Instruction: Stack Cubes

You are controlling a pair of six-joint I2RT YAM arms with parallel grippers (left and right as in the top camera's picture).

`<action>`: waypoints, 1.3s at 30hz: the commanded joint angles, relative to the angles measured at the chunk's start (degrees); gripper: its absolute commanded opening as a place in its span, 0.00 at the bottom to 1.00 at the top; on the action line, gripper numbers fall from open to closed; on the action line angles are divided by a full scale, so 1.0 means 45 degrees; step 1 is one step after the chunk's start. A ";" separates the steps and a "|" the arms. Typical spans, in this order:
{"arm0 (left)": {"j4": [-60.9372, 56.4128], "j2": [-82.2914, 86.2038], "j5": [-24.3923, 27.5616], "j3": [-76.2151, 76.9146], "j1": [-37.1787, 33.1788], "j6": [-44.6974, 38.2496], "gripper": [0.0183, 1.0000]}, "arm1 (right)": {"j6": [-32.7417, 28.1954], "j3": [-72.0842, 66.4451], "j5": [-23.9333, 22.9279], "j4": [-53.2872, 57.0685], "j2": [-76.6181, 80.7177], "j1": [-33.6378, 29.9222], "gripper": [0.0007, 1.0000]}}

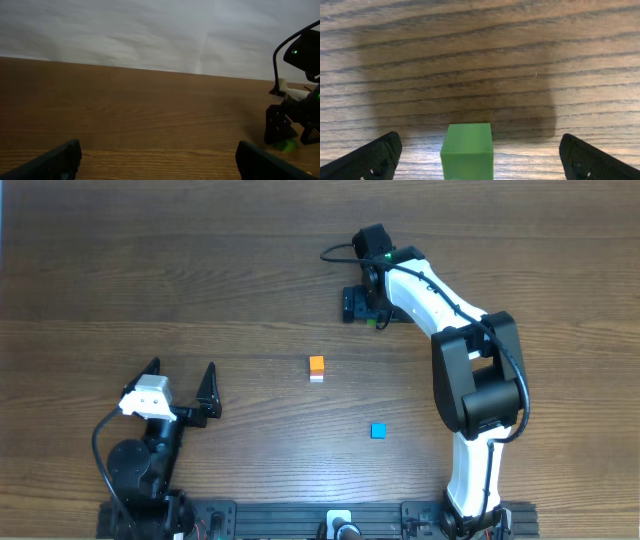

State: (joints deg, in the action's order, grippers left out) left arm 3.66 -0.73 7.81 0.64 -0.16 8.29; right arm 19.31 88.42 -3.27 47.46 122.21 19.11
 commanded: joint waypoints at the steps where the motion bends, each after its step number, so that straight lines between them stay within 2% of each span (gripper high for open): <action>1: 0.0000 0.0078 0.0155 -0.0068 -0.0083 -0.0228 1.00 | -0.0403 0.0253 -0.0359 -0.0029 0.0102 0.0155 0.91; 4: 0.0000 0.0078 0.0155 -0.0068 -0.0083 -0.0228 1.00 | -0.0403 0.0228 -0.0515 -0.0019 0.0107 0.0180 0.78; 11: 0.0000 0.0078 0.0155 -0.0068 -0.0083 -0.0228 1.00 | -0.0403 0.0223 -0.0539 0.0024 0.0121 0.0335 0.60; 39: 0.0000 0.0078 0.0155 -0.0068 -0.0083 -0.0228 1.00 | -0.0194 0.0146 -0.0544 0.0131 0.0165 0.0442 0.20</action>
State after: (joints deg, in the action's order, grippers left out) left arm 3.66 -0.73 7.79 0.64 -0.16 8.32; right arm 17.98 88.40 -4.95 47.97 122.21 20.69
